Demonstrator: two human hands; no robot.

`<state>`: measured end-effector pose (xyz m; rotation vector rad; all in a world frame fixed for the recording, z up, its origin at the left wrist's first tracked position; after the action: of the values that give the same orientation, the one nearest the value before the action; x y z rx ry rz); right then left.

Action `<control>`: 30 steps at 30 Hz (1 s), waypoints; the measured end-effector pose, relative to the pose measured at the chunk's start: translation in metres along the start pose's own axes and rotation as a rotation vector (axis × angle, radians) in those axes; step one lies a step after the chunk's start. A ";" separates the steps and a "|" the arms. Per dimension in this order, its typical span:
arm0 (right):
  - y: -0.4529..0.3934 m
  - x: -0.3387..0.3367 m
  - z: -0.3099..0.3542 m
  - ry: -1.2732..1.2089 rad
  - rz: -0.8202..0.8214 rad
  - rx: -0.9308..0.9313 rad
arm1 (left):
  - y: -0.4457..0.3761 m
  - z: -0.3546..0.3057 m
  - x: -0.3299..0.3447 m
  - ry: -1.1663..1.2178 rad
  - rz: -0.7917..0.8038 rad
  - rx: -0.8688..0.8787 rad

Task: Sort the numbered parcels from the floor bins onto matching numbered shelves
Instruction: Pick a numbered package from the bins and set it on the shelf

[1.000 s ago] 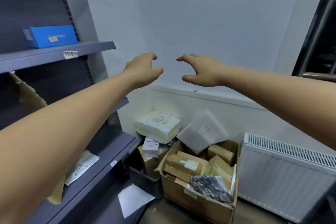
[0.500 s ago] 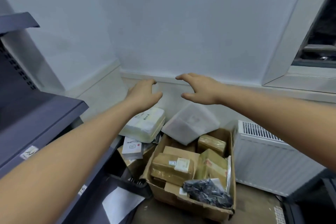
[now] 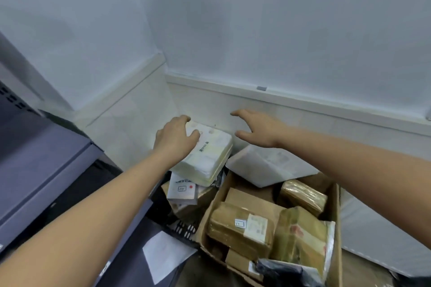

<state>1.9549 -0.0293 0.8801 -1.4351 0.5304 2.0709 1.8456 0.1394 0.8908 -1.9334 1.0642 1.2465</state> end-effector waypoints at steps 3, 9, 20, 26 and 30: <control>-0.042 0.025 -0.020 -0.004 0.062 -0.017 | -0.026 0.030 0.029 -0.006 0.033 -0.114; -0.114 0.085 -0.064 -0.017 0.184 -0.011 | -0.071 0.086 0.092 0.024 0.099 -0.334; -0.189 0.203 -0.119 -0.081 0.335 0.086 | -0.141 0.177 0.179 -0.005 0.107 -0.417; -0.205 0.253 -0.136 -0.138 0.339 0.223 | -0.182 0.211 0.211 -0.107 0.128 -0.311; -0.210 0.283 -0.146 -0.213 0.265 0.400 | -0.213 0.241 0.225 -0.188 0.129 -0.326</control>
<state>2.1175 0.1052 0.5632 -0.9423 1.0228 2.1275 1.9766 0.3736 0.6038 -1.9540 0.9477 1.7271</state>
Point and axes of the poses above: each hand's wrist, its own y-axis away from the middle knuckle, its own x-axis out of the palm, z = x × y, the point moved 6 cm from there along -y, towards the middle knuckle, and after that the axes turned 5 degrees about -z, right-handed, at the moved point
